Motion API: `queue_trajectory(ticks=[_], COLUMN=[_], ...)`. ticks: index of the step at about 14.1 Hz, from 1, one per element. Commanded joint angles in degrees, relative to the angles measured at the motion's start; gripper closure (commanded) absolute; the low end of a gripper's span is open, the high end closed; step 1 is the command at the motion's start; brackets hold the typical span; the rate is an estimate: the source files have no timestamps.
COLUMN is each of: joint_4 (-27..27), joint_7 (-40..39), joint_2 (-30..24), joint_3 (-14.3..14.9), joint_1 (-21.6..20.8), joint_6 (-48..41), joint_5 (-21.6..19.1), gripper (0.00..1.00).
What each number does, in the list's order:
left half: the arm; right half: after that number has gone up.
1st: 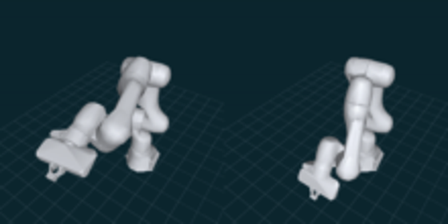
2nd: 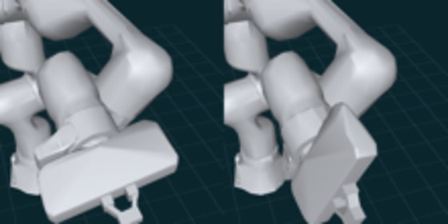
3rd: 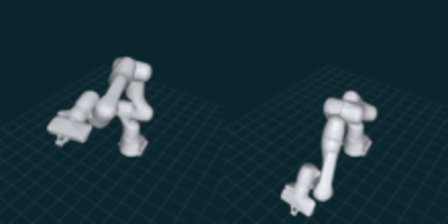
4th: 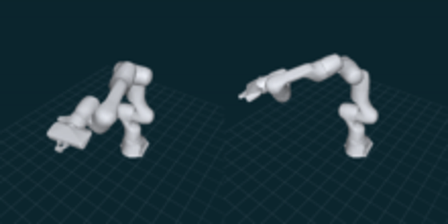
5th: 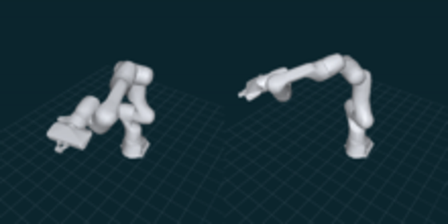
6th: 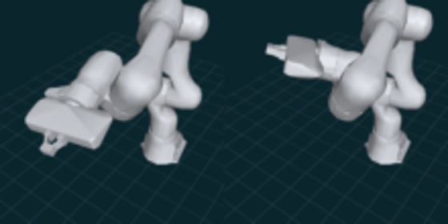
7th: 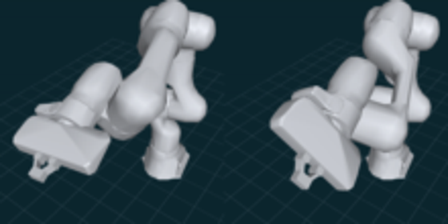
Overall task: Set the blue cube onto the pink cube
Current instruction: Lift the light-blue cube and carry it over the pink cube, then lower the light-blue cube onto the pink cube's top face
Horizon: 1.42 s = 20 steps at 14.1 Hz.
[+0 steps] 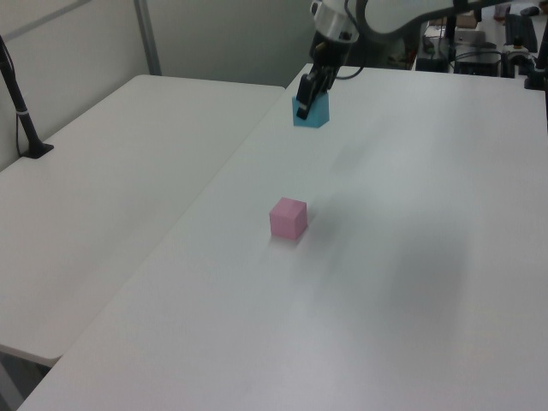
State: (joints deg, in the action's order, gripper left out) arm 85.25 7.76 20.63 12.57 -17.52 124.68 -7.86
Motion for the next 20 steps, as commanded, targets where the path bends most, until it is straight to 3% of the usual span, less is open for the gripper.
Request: queue_trajectory(ticks=[1,4,7,9,16,20], joint_4=[0.53,-2.10,-2.19,-2.37,-5.09,-5.09], joint_7=[6.46,11.30,14.99,18.15,17.99,19.84], joint_2=[4.76,10.82,13.56,14.00,13.30,15.05], joint_3=[2.72,2.72,2.72,2.72,2.81,2.63], joint_1=[-6.90,-9.28,-11.47,-11.57,-10.87,-11.39], joint_6=[0.39,1.18,5.56,6.80,8.82,14.36], joint_5=[0.03,2.14,3.11,3.12,4.17,7.94], gripper=[0.64,0.64,0.64,0.64,0.62,0.61])
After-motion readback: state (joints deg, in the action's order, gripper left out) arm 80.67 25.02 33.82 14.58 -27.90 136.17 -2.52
